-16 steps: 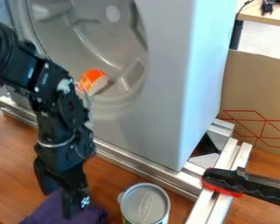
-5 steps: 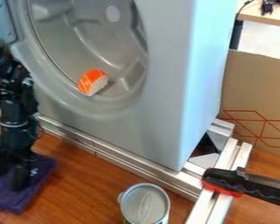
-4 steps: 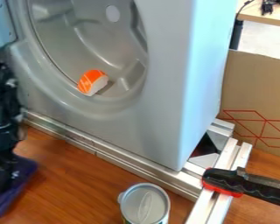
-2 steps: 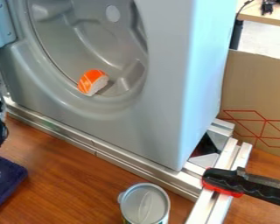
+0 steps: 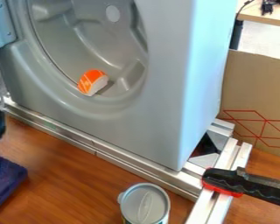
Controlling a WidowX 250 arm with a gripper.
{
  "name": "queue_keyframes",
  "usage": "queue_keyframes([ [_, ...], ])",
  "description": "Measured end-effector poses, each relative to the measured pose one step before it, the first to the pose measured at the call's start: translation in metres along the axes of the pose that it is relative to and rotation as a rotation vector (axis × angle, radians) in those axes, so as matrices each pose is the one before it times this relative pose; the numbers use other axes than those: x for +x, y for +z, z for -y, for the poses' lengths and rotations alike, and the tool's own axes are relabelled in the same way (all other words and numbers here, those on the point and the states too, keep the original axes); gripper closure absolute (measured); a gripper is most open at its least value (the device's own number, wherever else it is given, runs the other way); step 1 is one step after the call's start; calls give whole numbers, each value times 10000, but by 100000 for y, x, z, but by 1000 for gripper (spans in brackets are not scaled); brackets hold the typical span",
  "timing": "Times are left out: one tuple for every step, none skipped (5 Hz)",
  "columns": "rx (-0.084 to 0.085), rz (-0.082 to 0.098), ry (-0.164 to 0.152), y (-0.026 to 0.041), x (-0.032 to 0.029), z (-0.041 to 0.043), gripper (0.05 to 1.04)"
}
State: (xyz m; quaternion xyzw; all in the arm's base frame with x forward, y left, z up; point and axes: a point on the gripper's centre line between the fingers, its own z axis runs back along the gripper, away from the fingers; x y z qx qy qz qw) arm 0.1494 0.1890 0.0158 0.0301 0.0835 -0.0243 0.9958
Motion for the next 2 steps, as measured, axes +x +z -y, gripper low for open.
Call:
queue_keyframes([
  [-185,900,-510,1627,22,1441,83],
  [-305,536,425,544,313,1024,83],
])
